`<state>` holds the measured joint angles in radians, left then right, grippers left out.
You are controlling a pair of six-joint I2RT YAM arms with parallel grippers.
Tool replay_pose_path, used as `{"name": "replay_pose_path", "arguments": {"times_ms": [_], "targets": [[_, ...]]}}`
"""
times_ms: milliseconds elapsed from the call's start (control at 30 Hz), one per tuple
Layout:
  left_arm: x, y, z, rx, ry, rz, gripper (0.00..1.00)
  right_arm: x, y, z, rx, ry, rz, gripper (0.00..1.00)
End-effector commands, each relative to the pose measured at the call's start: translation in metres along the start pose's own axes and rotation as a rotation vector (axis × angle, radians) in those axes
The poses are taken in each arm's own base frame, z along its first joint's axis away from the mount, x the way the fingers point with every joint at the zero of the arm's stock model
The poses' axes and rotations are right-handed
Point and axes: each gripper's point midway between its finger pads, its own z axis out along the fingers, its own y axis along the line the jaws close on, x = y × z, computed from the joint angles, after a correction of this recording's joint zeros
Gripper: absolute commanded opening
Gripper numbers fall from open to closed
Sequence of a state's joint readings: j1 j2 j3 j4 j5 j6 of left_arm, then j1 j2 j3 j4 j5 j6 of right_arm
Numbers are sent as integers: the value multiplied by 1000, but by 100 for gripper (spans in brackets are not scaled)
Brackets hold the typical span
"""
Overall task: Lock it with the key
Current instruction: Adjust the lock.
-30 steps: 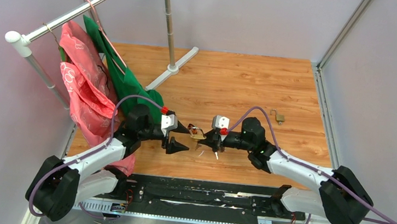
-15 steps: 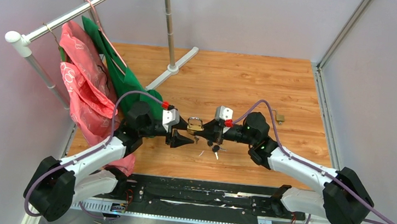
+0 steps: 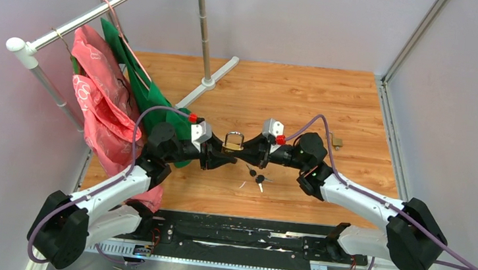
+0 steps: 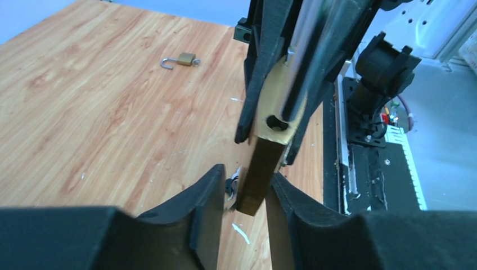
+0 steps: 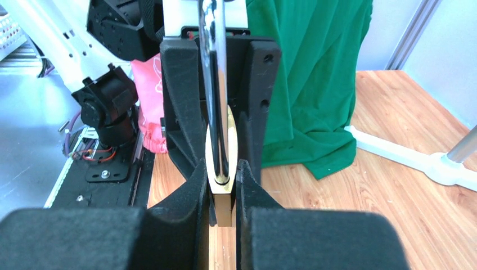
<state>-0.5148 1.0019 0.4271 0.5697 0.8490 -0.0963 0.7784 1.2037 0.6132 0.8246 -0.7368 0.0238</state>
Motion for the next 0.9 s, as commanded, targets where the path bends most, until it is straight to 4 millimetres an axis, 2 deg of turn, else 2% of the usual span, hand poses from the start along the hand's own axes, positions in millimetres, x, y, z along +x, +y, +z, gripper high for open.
{"name": "replay_pose_path", "arguments": {"times_ms": [0,100,300,333,367,467,567,633,700,833,867], "targets": [[-14,-1,1,-12,-51,-9,32,-51,0,6,-21,-141,-76,0],[-14,-1,1,-13,-54,-15,25,-50,0,7,-20,-144,-72,0],[-21,-1,0,-31,-81,-22,2,-42,-1,8,-20,-129,-52,0],[-22,0,0,-33,-83,-21,1,-40,-1,8,-18,-127,-50,0],[-22,0,0,-33,-83,-23,4,-39,-1,8,-18,-123,-48,0],[-22,-1,0,-33,-85,-19,33,-36,0,6,-19,-110,-55,0],[-24,-1,-1,-27,-87,19,38,-28,1,2,-21,-63,-87,0],[-23,-2,-1,-18,-79,47,45,-24,2,0,-32,-19,-110,0],[-20,-4,0,-1,-66,44,43,-20,2,-1,-40,19,-117,0],[-13,-5,1,14,-47,11,26,-23,4,0,-54,14,-118,0],[-12,-5,1,16,-45,9,24,-24,4,0,-54,9,-120,0]]}}
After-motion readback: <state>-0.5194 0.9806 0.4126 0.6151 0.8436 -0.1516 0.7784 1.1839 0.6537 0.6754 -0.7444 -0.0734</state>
